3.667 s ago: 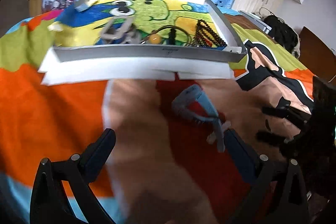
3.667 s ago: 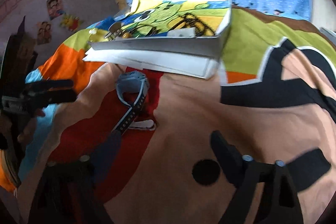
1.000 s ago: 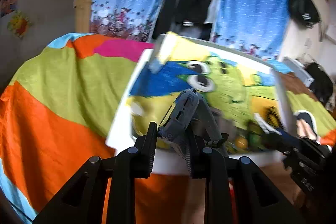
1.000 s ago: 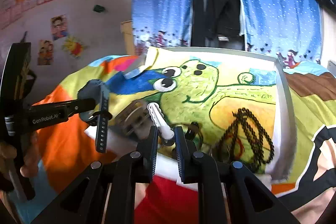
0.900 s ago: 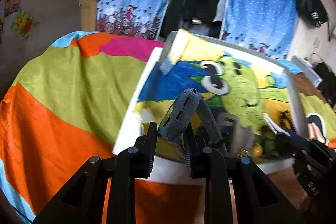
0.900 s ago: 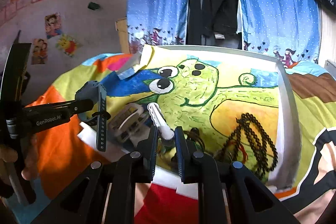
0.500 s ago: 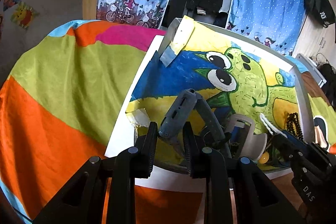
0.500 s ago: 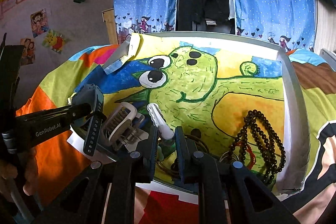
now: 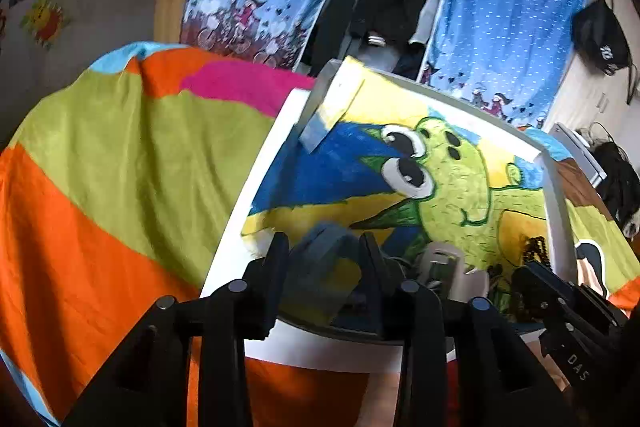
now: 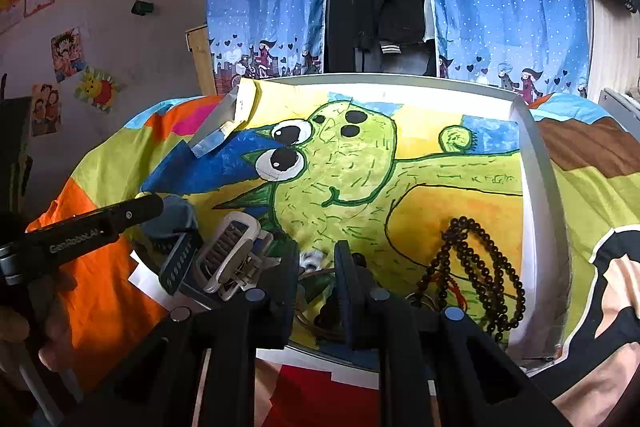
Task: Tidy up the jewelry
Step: 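Open both grippers to release the watch in the tray and withdraw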
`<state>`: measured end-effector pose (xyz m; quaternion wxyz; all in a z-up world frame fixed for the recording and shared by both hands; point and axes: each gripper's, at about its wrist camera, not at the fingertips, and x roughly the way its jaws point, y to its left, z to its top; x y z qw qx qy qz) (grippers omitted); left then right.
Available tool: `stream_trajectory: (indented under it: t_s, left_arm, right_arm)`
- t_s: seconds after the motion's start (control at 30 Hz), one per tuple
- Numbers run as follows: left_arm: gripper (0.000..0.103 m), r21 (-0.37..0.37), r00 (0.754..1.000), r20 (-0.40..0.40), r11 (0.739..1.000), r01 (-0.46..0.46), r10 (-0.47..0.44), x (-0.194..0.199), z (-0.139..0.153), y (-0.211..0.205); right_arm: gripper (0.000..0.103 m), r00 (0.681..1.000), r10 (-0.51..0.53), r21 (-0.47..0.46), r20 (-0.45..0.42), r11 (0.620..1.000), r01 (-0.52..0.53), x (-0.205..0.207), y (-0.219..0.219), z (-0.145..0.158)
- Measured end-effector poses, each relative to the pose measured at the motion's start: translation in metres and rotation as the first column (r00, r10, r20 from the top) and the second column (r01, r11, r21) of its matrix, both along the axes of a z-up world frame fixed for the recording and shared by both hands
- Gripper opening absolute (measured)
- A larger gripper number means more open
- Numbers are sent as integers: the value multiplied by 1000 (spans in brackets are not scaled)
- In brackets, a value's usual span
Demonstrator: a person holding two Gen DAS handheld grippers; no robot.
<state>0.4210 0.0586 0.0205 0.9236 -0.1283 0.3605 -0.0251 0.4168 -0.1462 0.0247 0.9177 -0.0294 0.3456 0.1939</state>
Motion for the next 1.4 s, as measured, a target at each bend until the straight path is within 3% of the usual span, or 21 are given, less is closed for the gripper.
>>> stream_trajectory:
  t_s: [0.4, 0.47, 0.53, 0.63, 0.7, 0.77, 1.07, 1.4]
  left_arm:
    - [56, 23, 996, 83, 1000, 12, -14, -13, 22, -9]
    - [65, 30, 996, 89, 1000, 6, -9, -16, 24, -10]
    - [80, 29, 994, 108, 1000, -7, 4, -21, 28, -10]
    - [94, 35, 989, 141, 999, -38, 33, -28, 35, -9]
    - [98, 30, 985, 164, 998, -53, 48, -33, 41, -6]
    - [101, 21, 983, 177, 998, -61, 56, -37, 46, -3]
    - [101, -82, 976, 210, 996, -47, 64, -63, 65, 8]
    - [102, -42, 945, 325, 999, -32, 44, -108, 95, -1]
  right_arm:
    - [65, 995, -74, 19, 61, 997, 73, -10, -22, 19]
    - [77, 993, -89, 36, 73, 996, 87, -12, -26, 24]
    - [81, 992, -100, 53, 82, 994, 96, -14, -28, 29]
    - [86, 988, -120, 69, 102, 991, 113, -18, -32, 37]
    - [91, 984, -132, 75, 121, 990, 123, -21, -34, 42]
    - [103, 979, -147, 85, 145, 987, 135, -26, -37, 48]
    - [103, 957, -178, 116, 230, 981, 154, -47, -50, 71]
    - [103, 931, -181, 133, 318, 980, 145, -85, -55, 99]
